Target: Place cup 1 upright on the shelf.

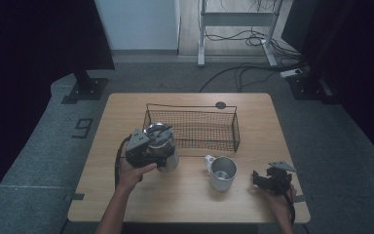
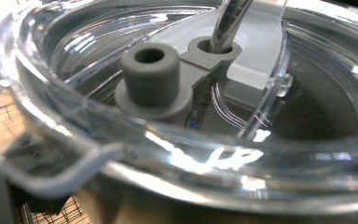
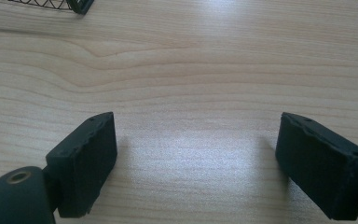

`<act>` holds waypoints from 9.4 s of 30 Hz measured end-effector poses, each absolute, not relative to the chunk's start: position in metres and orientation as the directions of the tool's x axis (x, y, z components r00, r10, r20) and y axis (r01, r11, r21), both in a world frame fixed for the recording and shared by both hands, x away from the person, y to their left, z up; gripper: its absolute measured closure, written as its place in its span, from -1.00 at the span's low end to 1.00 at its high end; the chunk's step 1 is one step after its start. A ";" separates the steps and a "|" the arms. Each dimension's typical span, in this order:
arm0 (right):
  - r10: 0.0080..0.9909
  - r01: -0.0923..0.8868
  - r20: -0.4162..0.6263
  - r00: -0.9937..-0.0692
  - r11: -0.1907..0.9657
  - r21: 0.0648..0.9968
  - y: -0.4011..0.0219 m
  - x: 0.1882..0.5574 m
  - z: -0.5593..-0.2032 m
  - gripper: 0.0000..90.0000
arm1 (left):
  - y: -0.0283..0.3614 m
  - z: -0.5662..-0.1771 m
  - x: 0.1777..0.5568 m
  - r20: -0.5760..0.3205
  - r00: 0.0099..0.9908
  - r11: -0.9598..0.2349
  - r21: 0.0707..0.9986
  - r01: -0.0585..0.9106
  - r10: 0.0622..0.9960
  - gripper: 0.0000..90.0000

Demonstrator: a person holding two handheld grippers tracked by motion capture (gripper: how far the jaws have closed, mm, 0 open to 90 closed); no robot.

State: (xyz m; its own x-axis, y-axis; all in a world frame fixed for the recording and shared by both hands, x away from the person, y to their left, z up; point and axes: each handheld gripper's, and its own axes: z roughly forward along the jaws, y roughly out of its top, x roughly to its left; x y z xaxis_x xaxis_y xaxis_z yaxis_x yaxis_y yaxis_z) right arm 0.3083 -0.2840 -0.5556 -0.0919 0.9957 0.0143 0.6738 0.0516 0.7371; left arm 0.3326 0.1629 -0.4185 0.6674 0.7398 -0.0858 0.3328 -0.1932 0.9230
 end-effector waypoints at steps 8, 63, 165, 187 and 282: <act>0.996 0.673 0.014 -0.091 0.051 0.738 -0.284 0.308 -0.556 -0.73 | 0.164 -0.410 0.336 -0.087 0.663 -0.186 0.926 0.329 0.743 -0.92; 0.996 0.674 0.015 -0.091 0.051 0.737 -0.284 0.308 -0.555 -0.72 | 0.152 -0.381 0.375 -0.069 0.661 -0.189 0.931 0.311 0.747 -0.91; 0.996 0.672 0.013 -0.093 0.053 0.739 -0.285 0.308 -0.556 -0.72 | 0.137 -0.410 0.483 -0.090 0.552 -0.191 0.882 0.431 0.829 -0.91; 0.996 0.672 0.013 -0.093 0.053 0.738 -0.285 0.308 -0.556 -0.72 | 0.134 -0.439 0.491 -0.088 0.515 -0.198 0.859 0.473 0.853 -0.91; 0.996 0.673 0.014 -0.091 0.052 0.738 -0.284 0.307 -0.556 -0.71 | 0.161 -0.438 0.411 -0.095 0.560 -0.197 0.878 0.437 0.823 -1.00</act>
